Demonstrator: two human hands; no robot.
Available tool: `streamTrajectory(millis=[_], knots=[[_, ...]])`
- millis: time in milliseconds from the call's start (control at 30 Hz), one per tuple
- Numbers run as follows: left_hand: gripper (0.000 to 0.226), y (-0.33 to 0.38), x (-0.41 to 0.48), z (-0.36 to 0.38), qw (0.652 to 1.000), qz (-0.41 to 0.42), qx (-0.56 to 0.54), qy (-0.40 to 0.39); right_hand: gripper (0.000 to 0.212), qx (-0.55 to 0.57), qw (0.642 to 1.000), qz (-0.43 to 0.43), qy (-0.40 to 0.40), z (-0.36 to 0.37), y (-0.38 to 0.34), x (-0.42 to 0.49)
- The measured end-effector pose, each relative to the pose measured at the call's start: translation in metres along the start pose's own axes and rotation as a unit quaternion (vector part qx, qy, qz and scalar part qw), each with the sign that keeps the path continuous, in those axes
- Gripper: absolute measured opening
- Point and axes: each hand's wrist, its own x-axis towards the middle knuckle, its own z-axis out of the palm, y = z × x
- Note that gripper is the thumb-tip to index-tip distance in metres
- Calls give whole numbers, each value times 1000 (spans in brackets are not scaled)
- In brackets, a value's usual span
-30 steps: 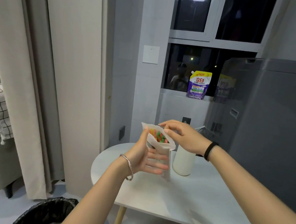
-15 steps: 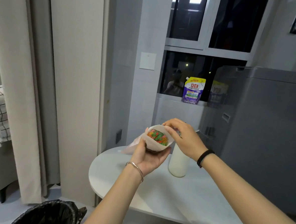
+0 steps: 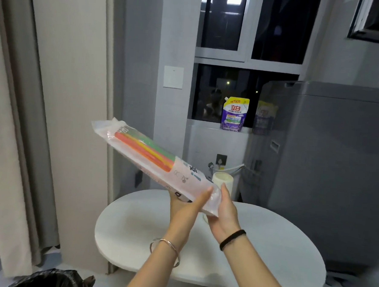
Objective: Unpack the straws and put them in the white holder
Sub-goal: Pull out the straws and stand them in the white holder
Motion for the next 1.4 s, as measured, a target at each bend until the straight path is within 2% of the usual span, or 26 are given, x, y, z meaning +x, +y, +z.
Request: streamTrajectory(millis=[100, 233, 367, 467, 567, 733, 867, 1033, 1233, 1333, 1400], knots=[[88, -3, 13, 4, 998, -31, -52, 8, 47, 19, 1000, 2, 17, -5, 11, 13], [86, -15, 31, 14, 996, -23, -60, 67, 40, 56, 998, -8, 28, -5, 23, 36], [66, -39, 53, 21, 989, -40, -48, 133, 33, 55, 998, -14, 8, -4, 32, 61], [56, -54, 71, 15, 979, -54, -82, 180, 28, -62, 993, -84, 47, -13, 37, 79], [70, -63, 78, 10, 971, -63, -117, 198, 18, -167, 974, -134, 72, -26, 40, 90], [53, -74, 81, 5, 965, -104, -153, 187, 17, -228, 965, -128, 30, -31, 43, 96], [51, -76, 80, -2, 960, -136, -163, 181, 20, -262, 958, -118, -11, -32, 44, 98], [50, -77, 75, -3, 958, -158, -174, 165, 17, -259, 959, -114, 8, -31, 43, 97], [40, -75, 71, -5, 945, -183, -229, 142, 9, -304, 936, -174, -30, -32, 37, 92], [28, -75, 72, -7, 947, -185, -236, 118, 9, -320, 923, -214, -29, -36, 34, 93], [27, -73, 74, -11, 945, -178, -245, 121, 7, -322, 915, -240, -28, -40, 28, 94]])
